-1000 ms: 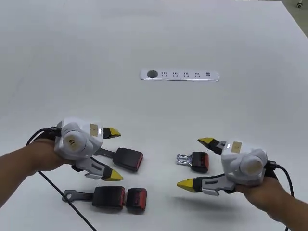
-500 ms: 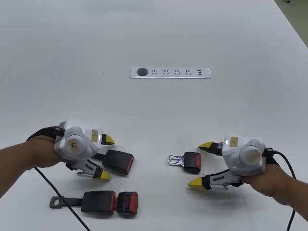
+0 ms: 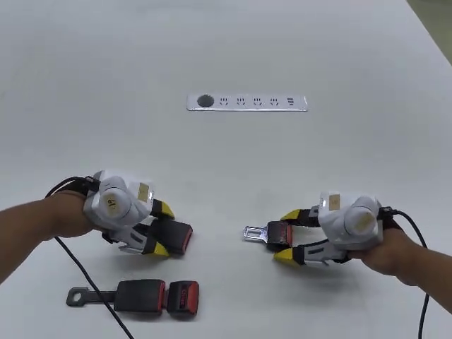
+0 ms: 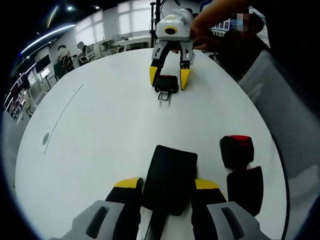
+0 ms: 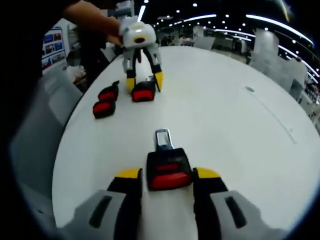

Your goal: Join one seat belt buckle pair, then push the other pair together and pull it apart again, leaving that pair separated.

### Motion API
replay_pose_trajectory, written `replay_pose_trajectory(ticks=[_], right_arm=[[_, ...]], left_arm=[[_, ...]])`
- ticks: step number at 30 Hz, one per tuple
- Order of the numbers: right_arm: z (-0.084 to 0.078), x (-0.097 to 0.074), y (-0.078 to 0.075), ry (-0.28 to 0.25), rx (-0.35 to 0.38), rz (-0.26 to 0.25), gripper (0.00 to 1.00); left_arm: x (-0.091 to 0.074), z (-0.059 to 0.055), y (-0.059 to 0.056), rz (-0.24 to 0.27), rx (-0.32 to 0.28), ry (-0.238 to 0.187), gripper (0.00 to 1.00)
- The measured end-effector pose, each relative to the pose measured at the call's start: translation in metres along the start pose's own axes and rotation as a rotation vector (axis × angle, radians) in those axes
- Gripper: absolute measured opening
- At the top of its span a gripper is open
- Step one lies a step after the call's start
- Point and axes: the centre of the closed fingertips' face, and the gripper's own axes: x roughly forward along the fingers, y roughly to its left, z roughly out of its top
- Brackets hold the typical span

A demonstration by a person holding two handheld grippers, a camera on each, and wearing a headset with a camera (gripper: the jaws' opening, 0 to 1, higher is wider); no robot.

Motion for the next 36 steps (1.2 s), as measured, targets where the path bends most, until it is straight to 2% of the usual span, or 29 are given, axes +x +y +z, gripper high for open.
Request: replay_pose_trajectory(ticks=[1, 6, 10, 14, 20, 30, 36], right_arm=[[0.0, 0.0, -0.001, 0.001, -0.004, -0.005, 0.37], [0.0, 0.001, -0.003, -0.006, -0.021, 0.002, 0.36], [0.0, -0.001, -0.004, -0.048, -0.005, 0.018, 0.36], [-0.001, -0.002, -0.004, -0.094, 0.005, 0.019, 0.35], [0.0, -0.001, -0.003, -0.129, 0.012, 0.023, 0.35], [0.003, 0.0, -0.002, -0.139, 0.008, 0.026, 0.35], [0.012, 0.009, -0.001, -0.144, 0.003, 0.035, 0.35]], left_arm=[[0.0, 0.0, 0.0, 0.0, -0.005, -0.002, 0.4], [0.0, 0.0, 0.0, 0.017, -0.031, -0.005, 0.39], [-0.001, 0.004, -0.002, 0.033, -0.042, -0.004, 0.38], [-0.002, 0.007, -0.002, 0.054, -0.081, -0.011, 0.38], [-0.001, 0.003, 0.002, 0.088, -0.136, -0.025, 0.38], [0.0, -0.001, 0.005, 0.09, -0.14, -0.015, 0.38], [0.0, 0.0, 0.005, 0.092, -0.148, -0.011, 0.38]])
